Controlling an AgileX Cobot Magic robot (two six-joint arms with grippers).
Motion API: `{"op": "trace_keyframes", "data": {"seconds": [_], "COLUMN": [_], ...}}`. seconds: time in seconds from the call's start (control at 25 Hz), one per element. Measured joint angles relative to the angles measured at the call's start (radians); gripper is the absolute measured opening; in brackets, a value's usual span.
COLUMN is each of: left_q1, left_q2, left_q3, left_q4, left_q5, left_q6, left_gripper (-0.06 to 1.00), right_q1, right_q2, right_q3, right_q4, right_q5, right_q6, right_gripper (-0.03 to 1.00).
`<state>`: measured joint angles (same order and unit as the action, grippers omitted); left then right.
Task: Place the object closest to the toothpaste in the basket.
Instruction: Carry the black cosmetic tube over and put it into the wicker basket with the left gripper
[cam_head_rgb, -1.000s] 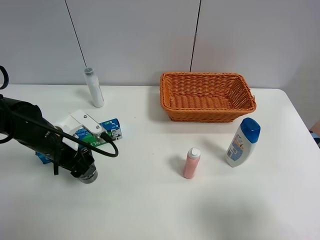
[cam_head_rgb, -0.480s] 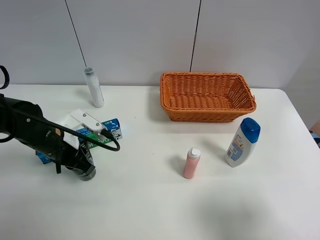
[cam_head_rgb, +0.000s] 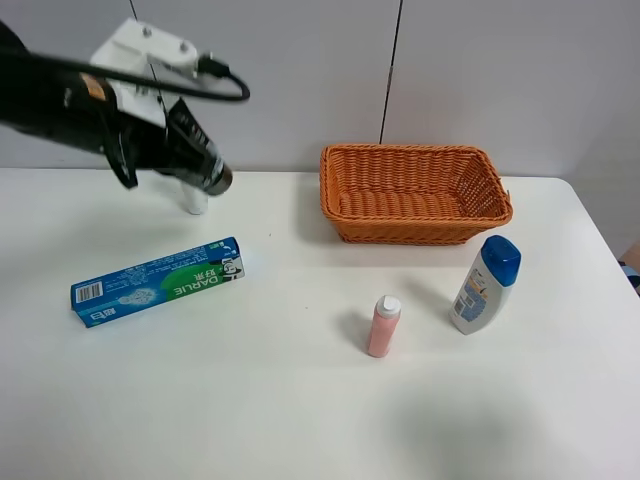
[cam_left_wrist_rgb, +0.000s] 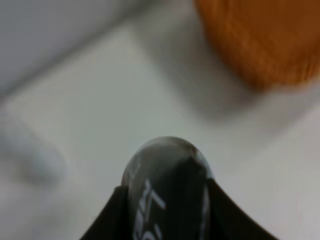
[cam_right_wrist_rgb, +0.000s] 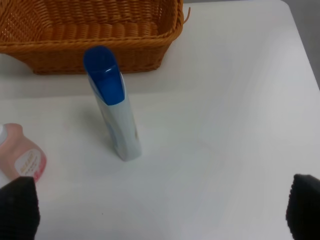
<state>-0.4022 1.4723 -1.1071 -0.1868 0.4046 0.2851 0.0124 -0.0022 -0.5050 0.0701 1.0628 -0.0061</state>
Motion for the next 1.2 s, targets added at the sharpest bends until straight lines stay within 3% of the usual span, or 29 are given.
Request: {"op": "trace_keyframes", "data": {"seconds": [0.24, 0.48, 0.96, 1.04, 1.2], "left_q1": [-0.09, -0.168, -0.198, -0.198, -0.198], "left_q2": [0.144, 0.349, 0.596, 0.608, 0.598], "left_q3": [-0.219, -0.309, -0.419, -0.419, -0.422], "left_q4": [-0.071, -0.177, -0.342, -0.348, -0.353], "left_q5": [-0.007, -0.095, -0.211, -0.218, -0.228], "left_q6": [0.003, 0.003, -0.001, -0.001, -0.025], "left_gripper": [0.28, 0.28, 0.28, 0.38, 0.86], "right_q1": [0.0, 0.0, 0.0, 0.0, 0.0], "right_q2": [0.0, 0.0, 0.0, 0.0, 0.0], "right_q3": [0.0, 0.0, 0.0, 0.0, 0.0], "right_q4": [0.0, 0.0, 0.0, 0.0, 0.0], "right_q5": [0.0, 0.0, 0.0, 0.0, 0.0], "right_q6": [0.0, 0.0, 0.0, 0.0, 0.0], "right_gripper": [0.99, 0.99, 0.99, 0.99, 0.99]}}
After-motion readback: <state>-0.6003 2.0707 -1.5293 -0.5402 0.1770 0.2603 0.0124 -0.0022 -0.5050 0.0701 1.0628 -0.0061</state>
